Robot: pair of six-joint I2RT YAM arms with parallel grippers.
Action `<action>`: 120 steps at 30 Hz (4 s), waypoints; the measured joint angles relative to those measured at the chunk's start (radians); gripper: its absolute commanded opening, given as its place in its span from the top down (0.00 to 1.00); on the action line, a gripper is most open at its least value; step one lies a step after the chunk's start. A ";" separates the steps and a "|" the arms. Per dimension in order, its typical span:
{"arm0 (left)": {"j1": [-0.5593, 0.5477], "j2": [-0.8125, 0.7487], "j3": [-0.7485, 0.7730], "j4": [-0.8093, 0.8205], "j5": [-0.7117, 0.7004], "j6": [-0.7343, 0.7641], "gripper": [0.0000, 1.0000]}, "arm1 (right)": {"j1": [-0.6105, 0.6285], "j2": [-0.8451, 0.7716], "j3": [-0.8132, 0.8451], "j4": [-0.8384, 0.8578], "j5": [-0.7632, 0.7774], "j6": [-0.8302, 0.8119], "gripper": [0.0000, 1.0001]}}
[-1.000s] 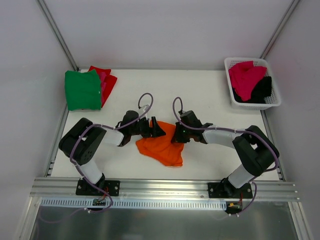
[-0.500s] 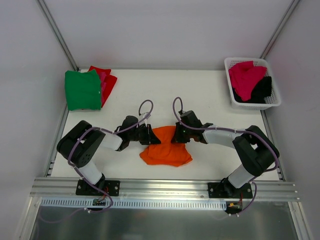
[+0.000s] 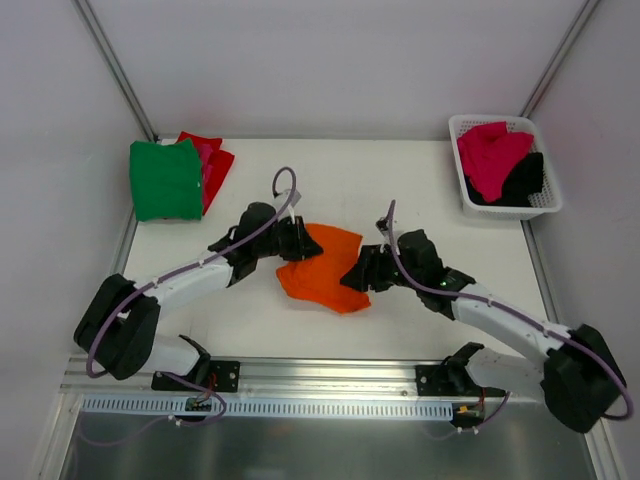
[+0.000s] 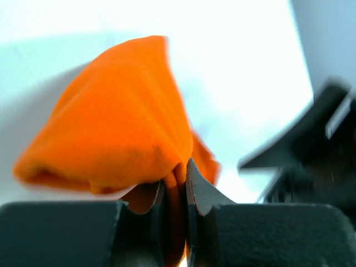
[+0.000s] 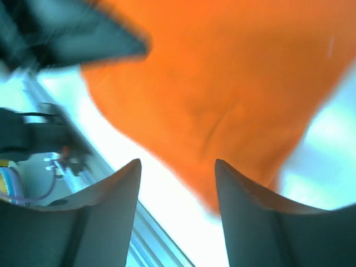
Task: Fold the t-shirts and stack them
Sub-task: Neatly place the folded tshirt to the corner
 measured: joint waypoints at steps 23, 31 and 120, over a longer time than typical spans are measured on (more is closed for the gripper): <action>0.613 0.369 0.756 -0.333 -0.289 0.048 1.00 | 0.008 -0.560 -0.150 -0.286 0.006 -0.045 0.32; 0.674 0.389 0.789 -0.177 -0.475 -0.039 1.00 | 0.008 -0.447 -0.165 -0.293 0.010 -0.073 0.32; 0.559 -0.394 0.092 -0.190 -0.656 -0.258 0.01 | -0.046 0.018 0.088 -0.201 -0.076 -0.157 0.00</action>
